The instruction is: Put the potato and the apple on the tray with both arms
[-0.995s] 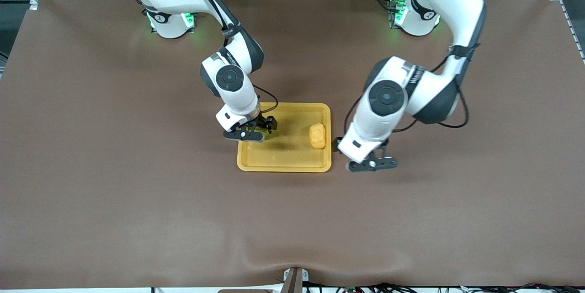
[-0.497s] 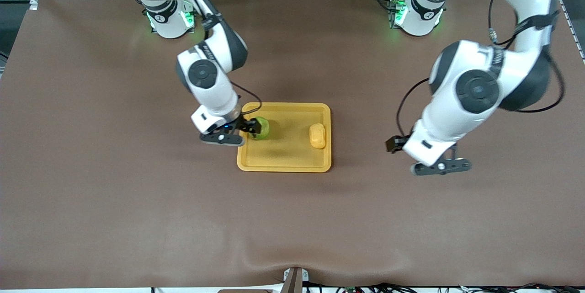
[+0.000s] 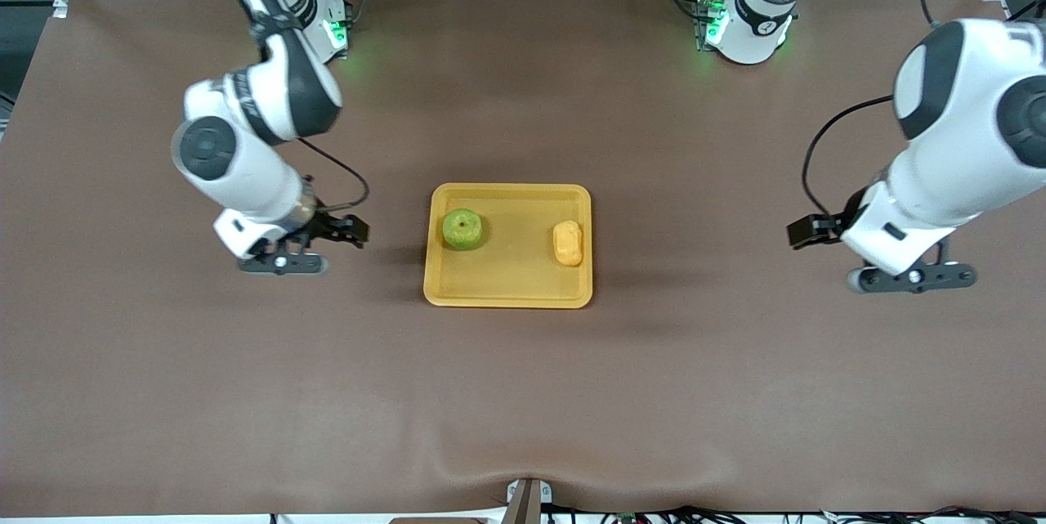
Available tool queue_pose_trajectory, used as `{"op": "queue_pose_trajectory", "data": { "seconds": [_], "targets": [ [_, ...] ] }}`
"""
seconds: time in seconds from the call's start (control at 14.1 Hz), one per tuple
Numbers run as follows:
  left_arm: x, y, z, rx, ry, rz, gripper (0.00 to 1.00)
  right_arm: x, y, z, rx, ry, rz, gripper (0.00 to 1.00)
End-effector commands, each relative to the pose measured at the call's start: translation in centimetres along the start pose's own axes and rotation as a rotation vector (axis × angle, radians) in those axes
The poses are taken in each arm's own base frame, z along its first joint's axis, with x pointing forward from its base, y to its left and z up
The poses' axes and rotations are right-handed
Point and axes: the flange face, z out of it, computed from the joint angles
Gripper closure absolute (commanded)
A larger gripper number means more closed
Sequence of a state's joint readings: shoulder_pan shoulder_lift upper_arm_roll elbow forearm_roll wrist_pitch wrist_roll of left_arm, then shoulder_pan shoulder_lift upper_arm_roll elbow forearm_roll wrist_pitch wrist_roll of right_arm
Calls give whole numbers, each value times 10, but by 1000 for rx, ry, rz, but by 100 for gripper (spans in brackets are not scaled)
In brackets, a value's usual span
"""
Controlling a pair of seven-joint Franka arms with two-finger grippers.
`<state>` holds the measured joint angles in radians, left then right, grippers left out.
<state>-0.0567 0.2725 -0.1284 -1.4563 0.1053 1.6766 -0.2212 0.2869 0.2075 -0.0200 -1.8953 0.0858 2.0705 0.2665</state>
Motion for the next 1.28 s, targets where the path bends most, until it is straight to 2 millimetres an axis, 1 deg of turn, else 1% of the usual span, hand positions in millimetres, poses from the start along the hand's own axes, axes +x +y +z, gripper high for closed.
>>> {"op": "queue_pose_trajectory", "data": {
  "seconds": [0.0,0.07,0.14,0.21,0.28,0.36,0.5,0.64,0.71,0.85,0.92,0.99,1.21],
  "targets": [
    [-22,-21,-23,-35,-37,-3,0,-12,54,-41,41,-35,-20,0],
    [-28,-32,-31,-47,-43,-13,0,-12,74,-49,41,-48,-23,0],
    [-34,-38,-36,-46,-50,-9,0,-13,95,-59,43,-48,-13,0],
    [-41,-40,-43,-44,-47,-10,0,-15,111,-70,46,-42,-20,0],
    [-50,-42,-50,-40,-42,-12,0,-19,126,-84,51,-32,-31,0],
    [-57,-42,-56,-38,-34,-14,0,-23,138,-98,56,-18,-20,0],
    [-70,-44,-64,-35,-26,-16,0,-28,150,-121,64,-6,-5,0],
    [-80,-49,-70,-31,-20,-24,0,-33,166,-147,70,1,18,0],
    [-86,-49,-73,-29,-16,-25,0,-38,174,-157,70,12,27,0],
    [-92,-52,-74,-27,-16,-28,0,-50,186,-178,74,35,40,0],
    [-93,-54,-74,-27,-16,-32,0,-57,196,-184,72,32,56,0],
    [-97,-55,-80,-26,-5,-32,0,-63,204,-191,67,39,66,0],
    [-110,-56,-94,-24,21,2,0,-77,224,-202,67,28,96,0]
  ]
}}
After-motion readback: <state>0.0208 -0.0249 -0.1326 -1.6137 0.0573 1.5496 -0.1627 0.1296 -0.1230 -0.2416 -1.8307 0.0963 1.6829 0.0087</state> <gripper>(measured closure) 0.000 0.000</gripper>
